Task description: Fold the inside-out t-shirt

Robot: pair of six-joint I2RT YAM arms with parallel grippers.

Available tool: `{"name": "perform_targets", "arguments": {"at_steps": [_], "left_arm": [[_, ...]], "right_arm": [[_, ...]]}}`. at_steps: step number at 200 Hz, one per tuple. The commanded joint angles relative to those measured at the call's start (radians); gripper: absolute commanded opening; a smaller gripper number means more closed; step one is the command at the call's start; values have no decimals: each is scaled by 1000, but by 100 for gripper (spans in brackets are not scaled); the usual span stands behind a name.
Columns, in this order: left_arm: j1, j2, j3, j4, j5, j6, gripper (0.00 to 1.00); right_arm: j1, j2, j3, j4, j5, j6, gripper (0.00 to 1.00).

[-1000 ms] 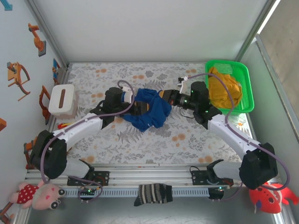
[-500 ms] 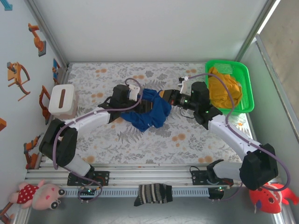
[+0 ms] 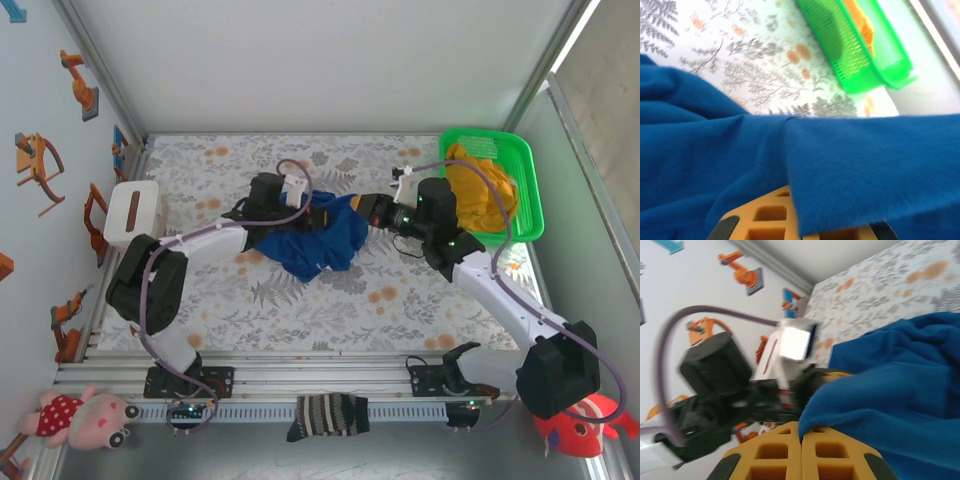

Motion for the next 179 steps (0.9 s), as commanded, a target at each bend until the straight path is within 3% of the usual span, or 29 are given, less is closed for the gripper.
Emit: {"name": "perform_targets", "arguments": {"at_steps": [1,33,54,72,88,108,147,179], "left_arm": [[34,-108,-22,95,202,-65,0],[51,-129,-37,212,411,-191,0],[56,-82,-44,420,522,-361,0],[67,-11,-54,693,567,-572,0],[85,59,-66,942,567,-758,0],[107,136,-64,1143,560,-894,0],[113,169,-66,1148,551,-887,0],[113,152,-71,1066,547,-830,1]], "right_arm": [[-60,16,-57,-43,95,-46,0],[-82,165,-52,34,115,-48,0],[-82,271,-30,111,81,-11,0],[-81,332,-11,158,37,10,0],[-78,327,-9,168,2,16,29],[-76,225,-35,106,36,-5,43],[-54,19,-26,-46,65,-47,49],[2,33,63,-81,39,-81,49]]}}
